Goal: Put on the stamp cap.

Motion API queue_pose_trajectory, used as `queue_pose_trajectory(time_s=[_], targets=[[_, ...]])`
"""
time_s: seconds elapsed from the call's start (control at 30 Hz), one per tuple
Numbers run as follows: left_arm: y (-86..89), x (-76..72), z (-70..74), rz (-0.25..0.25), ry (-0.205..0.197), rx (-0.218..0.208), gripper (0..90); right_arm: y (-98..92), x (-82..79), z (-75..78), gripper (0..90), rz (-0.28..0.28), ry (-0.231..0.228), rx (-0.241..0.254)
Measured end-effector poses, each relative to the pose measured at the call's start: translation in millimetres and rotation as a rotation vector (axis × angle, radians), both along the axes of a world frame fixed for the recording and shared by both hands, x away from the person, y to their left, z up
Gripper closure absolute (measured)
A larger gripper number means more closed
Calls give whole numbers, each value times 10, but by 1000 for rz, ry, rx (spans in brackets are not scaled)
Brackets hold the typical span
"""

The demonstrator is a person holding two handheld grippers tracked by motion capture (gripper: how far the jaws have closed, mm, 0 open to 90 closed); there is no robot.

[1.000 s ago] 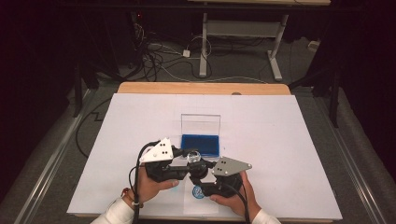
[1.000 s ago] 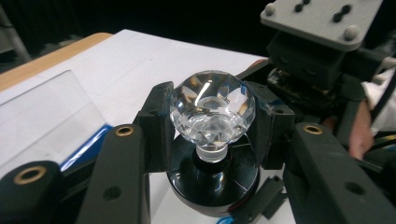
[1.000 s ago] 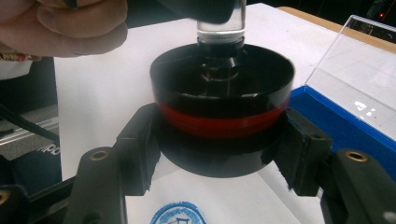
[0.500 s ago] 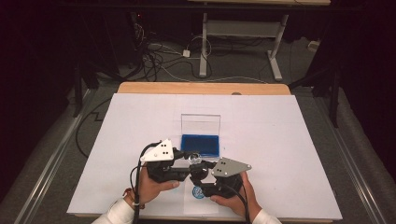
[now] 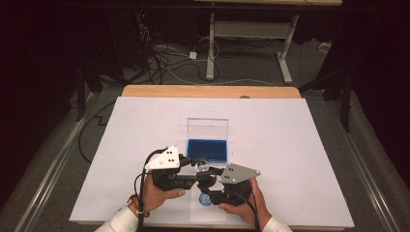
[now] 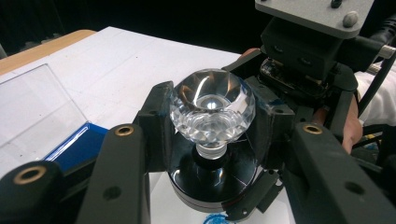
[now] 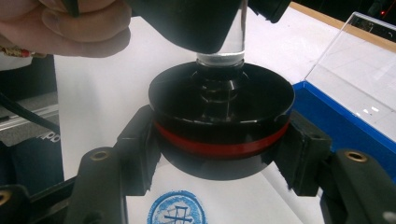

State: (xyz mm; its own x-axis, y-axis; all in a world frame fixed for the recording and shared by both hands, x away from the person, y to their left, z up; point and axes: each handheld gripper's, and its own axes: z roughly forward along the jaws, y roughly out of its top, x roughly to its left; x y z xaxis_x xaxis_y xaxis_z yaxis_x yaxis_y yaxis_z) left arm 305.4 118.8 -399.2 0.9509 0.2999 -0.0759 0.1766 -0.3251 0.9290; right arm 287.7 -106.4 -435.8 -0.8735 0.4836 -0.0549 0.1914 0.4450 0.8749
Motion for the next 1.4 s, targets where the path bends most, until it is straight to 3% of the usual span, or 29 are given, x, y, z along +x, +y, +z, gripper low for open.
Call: queue_pose_trajectory(time_s=[0.37, 0.8, 1.17, 1.3, 1.4], targets=[[-66, -70, 18, -9, -64, 74, 546, 12, -15, -13, 389, 5, 22, -30], [-73, -88, 19, -19, -74, 87, 547, 11, -29, -4, 388, 0, 28, -48], [-123, -101, 19, -32, -90, 153, 546, 26, -18, -27, 389, 9, 39, -77], [-117, -97, 12, -36, -90, 156, 547, 36, -23, -30, 389, 10, 45, -87], [-92, -99, 1, -41, -87, 133, 547, 35, -25, -27, 389, 14, 49, -77]])
